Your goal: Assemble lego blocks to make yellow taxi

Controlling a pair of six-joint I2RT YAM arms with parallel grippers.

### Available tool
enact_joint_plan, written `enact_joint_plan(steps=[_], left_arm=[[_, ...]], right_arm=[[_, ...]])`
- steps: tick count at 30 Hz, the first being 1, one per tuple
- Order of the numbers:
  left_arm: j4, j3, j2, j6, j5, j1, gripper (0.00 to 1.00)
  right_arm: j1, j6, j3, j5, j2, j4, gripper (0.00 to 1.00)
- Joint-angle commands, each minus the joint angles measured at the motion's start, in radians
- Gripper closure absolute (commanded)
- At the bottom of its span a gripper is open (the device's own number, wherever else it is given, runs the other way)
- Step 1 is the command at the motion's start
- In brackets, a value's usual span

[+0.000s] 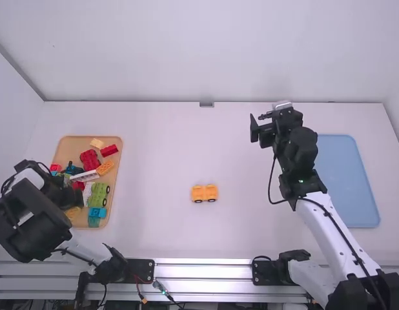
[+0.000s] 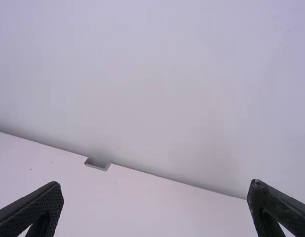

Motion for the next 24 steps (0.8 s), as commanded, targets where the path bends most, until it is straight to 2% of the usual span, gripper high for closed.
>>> enact_joint_plan(steps=[1, 11, 14, 17, 19, 21, 24], left_arm=[[0.013, -0.025, 0.013, -0.063, 0.048, -0.003, 0.03], [0.127, -0.12, 0.013, 0.028, 0.039, -0.002, 0.01], [0.139, -0.123, 0.013, 0.11, 0.04, 0.005, 0.05], [0.151, -0.123, 0.013, 0.191, 0.05, 0.006, 0.2], [0.149, -0.123, 0.013, 0.244, 0.064, 0.006, 0.19], [0.157, -0.123, 0.013, 0.314, 0.077, 0.006, 0.11], [0.152, -0.123, 0.013, 0.4, 0.067, 0.006, 0.11]], right_arm=[[0.0, 0.002, 0.043, -0.003, 0.008, 0.001, 0.01], [0.0, 0.002, 0.043, 0.0, 0.008, 0.002, 0.01], [0.0, 0.003, 0.043, 0.0, 0.008, 0.001, 0.01], [0.0, 0.003, 0.043, 0.0, 0.008, 0.001, 0.01], [0.0, 0.003, 0.043, 0.001, 0.008, 0.002, 0.01], [0.0, 0.003, 0.043, 0.0, 0.008, 0.002, 0.01], [0.0, 0.003, 0.043, 0.0, 0.008, 0.002, 0.01]])
